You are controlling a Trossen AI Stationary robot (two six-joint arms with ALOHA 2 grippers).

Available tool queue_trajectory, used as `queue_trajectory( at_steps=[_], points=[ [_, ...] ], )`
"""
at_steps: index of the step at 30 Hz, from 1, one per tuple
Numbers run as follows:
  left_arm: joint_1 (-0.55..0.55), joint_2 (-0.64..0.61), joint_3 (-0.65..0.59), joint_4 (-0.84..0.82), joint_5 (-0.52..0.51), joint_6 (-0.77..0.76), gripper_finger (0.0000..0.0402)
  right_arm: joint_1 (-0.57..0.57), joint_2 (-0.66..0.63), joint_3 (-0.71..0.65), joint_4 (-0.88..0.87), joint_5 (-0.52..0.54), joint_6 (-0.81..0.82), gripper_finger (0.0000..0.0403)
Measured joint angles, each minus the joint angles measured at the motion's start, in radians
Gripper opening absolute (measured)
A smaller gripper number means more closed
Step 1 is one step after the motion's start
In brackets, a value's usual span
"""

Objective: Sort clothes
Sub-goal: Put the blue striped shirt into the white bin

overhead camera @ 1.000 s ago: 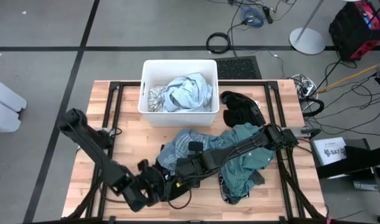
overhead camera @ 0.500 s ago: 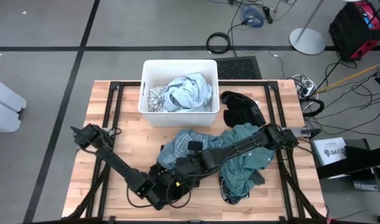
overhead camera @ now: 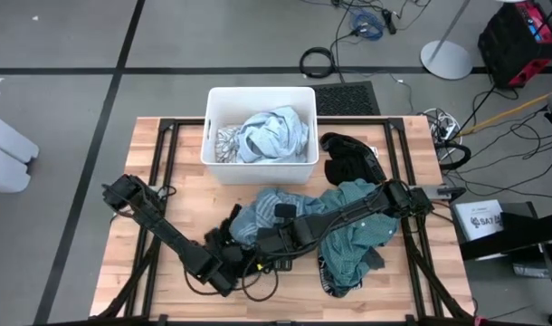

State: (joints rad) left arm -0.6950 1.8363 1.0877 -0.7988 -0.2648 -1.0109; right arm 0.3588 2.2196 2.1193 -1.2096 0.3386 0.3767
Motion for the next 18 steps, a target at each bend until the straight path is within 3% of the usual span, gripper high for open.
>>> queue_trajectory(
  at_steps=[7, 18],
  points=[
    [-0.020, -0.040, -0.003, -0.237, 0.028, -0.084, 0.0004, 0.001, -0.029, 0.000, -0.069, 0.041, 0.025, 0.0023],
    [-0.032, -0.040, -0.002, -0.244, 0.119, -0.084, 0.0002, 0.010, -0.131, 0.000, -0.164, 0.094, 0.072, 0.0024]
  ],
)
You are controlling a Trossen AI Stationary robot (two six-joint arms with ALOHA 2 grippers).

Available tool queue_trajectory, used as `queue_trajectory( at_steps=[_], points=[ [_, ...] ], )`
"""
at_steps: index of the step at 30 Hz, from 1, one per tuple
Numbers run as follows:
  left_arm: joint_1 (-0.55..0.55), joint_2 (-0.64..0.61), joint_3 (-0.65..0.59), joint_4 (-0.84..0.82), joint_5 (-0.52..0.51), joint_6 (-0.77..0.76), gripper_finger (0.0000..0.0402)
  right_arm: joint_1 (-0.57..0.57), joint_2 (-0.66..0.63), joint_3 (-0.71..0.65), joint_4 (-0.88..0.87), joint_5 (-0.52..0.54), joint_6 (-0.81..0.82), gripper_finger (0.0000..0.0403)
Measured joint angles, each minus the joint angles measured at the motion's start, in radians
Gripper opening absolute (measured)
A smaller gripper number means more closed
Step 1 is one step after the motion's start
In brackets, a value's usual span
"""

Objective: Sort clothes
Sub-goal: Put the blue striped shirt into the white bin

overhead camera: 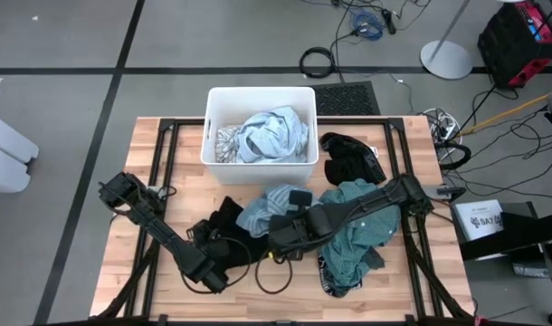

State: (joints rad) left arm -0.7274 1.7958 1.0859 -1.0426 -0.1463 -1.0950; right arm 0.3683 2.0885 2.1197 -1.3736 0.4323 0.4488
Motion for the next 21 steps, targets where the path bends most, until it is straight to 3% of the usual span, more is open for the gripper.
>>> queue_trajectory(
  at_steps=[6, 11, 21],
  points=[
    [-0.001, 0.000, 0.001, 0.020, -0.003, 0.001, 0.0003, 0.010, -0.054, 0.000, -0.025, 0.070, 0.002, 0.0021],
    [-0.001, -0.001, 0.007, 0.043, -0.011, 0.022, 0.0035, 0.013, -0.121, 0.000, -0.024, 0.090, -0.017, 0.0021],
    [0.019, -0.047, 0.157, 0.029, -0.045, 0.252, 0.0089, 0.014, -0.312, 0.000, 0.025, 0.101, -0.049, 0.0021]
  ],
)
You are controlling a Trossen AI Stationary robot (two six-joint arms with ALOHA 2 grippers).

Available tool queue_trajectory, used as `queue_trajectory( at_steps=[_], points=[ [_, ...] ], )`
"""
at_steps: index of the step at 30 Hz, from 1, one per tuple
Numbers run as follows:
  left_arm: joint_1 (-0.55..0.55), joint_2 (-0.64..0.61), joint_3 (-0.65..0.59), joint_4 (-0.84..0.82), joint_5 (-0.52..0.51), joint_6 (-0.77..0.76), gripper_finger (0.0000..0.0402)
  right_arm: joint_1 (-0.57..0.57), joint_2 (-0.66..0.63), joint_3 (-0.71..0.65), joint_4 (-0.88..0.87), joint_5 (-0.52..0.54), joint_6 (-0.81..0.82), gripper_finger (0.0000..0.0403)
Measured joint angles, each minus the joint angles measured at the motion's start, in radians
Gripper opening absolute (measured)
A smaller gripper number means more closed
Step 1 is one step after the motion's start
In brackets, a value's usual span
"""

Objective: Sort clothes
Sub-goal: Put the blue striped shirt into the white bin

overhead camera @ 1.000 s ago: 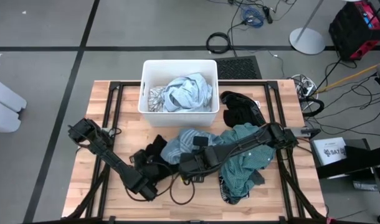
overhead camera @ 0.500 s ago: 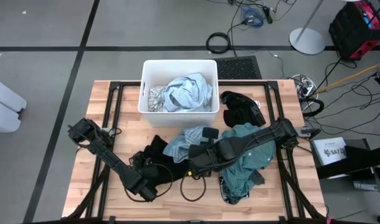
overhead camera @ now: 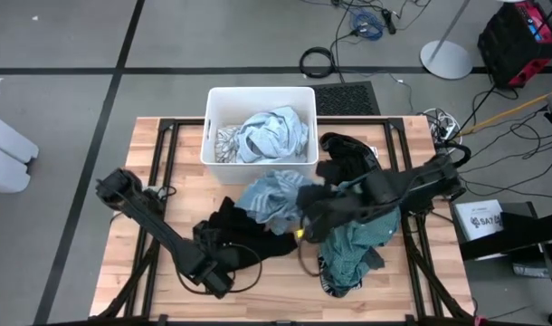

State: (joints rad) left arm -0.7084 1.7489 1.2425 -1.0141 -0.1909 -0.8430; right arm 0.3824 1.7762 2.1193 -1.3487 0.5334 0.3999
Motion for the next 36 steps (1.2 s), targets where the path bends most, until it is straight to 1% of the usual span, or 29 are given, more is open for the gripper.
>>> queue_trajectory(
  at_steps=[5, 8, 11, 15, 17, 21, 25, 27, 29, 32, 34, 36],
  points=[
    [0.015, -0.060, 0.098, 0.003, 0.028, 0.021, 0.0095, 0.000, -0.092, 0.000, 0.080, -0.012, -0.074, 0.0021],
    [0.016, -0.099, 0.150, 0.012, 0.016, 0.042, 0.0095, -0.001, -0.143, 0.000, 0.167, -0.045, -0.143, 0.0021],
    [0.006, -0.131, 0.182, 0.065, -0.067, 0.106, 0.0095, -0.002, -0.189, 0.000, 0.269, -0.068, -0.206, 0.0021],
    [-0.014, -0.154, 0.183, 0.208, -0.194, 0.254, 0.0095, -0.011, -0.237, 0.000, 0.397, -0.071, -0.310, 0.0021],
    [-0.020, -0.157, 0.183, 0.265, -0.232, 0.329, 0.0095, -0.025, -0.260, 0.000, 0.462, -0.071, -0.360, 0.0021],
    [-0.022, -0.159, 0.182, 0.352, -0.292, 0.430, 0.0095, -0.074, -0.299, 0.000, 0.573, -0.082, -0.445, 0.0021],
    [-0.023, -0.159, 0.170, 0.424, -0.337, 0.494, 0.0095, -0.152, -0.312, 0.000, 0.636, -0.149, -0.494, 0.0021],
    [-0.026, -0.159, 0.157, 0.451, -0.352, 0.522, 0.0095, -0.206, -0.311, 0.000, 0.661, -0.201, -0.509, 0.0021],
    [-0.026, -0.158, 0.147, 0.477, -0.369, 0.541, 0.0095, -0.263, -0.305, 0.000, 0.686, -0.283, -0.516, 0.0021],
    [-0.021, -0.158, 0.139, 0.503, -0.375, 0.570, 0.0096, -0.351, -0.286, 0.000, 0.751, -0.437, -0.514, 0.0021],
    [-0.015, -0.158, 0.139, 0.517, -0.375, 0.592, 0.0096, -0.397, -0.270, -0.001, 0.821, -0.497, -0.518, 0.0021],
    [-0.009, -0.158, 0.139, 0.521, -0.376, 0.597, 0.0096, -0.436, -0.258, -0.002, 0.904, -0.531, -0.537, 0.0021]
  ],
)
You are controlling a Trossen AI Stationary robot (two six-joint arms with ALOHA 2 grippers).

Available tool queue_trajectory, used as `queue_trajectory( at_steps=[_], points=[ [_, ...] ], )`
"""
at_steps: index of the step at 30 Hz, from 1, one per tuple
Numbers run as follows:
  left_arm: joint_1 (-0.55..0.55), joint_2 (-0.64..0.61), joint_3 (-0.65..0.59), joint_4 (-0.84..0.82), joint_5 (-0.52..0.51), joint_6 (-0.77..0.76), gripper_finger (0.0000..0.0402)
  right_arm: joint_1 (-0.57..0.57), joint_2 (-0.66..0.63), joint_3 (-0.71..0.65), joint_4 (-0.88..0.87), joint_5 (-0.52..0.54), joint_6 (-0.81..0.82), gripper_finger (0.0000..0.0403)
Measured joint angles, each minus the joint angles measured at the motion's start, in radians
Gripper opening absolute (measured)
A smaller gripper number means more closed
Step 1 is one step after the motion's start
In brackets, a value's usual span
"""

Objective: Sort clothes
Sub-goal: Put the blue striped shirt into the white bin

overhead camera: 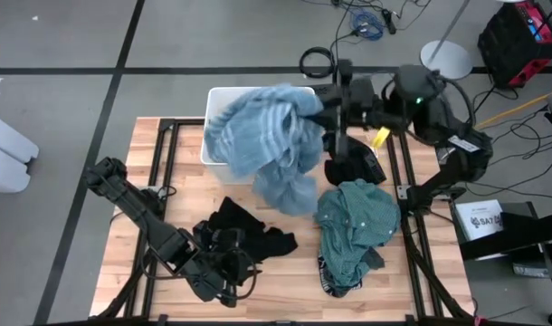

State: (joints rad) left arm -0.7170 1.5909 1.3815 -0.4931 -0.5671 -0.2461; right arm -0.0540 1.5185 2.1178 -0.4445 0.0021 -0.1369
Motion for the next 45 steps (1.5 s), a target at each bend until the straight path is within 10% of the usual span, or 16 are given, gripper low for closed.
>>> queue_trajectory(
  at_steps=[21, 45],
  points=[
    [0.018, 0.000, 0.000, -0.002, 0.001, 0.024, 0.0096, -0.428, 0.198, 0.002, 0.538, -0.177, 0.198, 0.0021],
    [0.017, 0.000, 0.000, -0.022, 0.006, 0.016, 0.0096, -0.526, 0.503, 0.001, 0.264, -0.465, 0.241, 0.0021]
  ],
)
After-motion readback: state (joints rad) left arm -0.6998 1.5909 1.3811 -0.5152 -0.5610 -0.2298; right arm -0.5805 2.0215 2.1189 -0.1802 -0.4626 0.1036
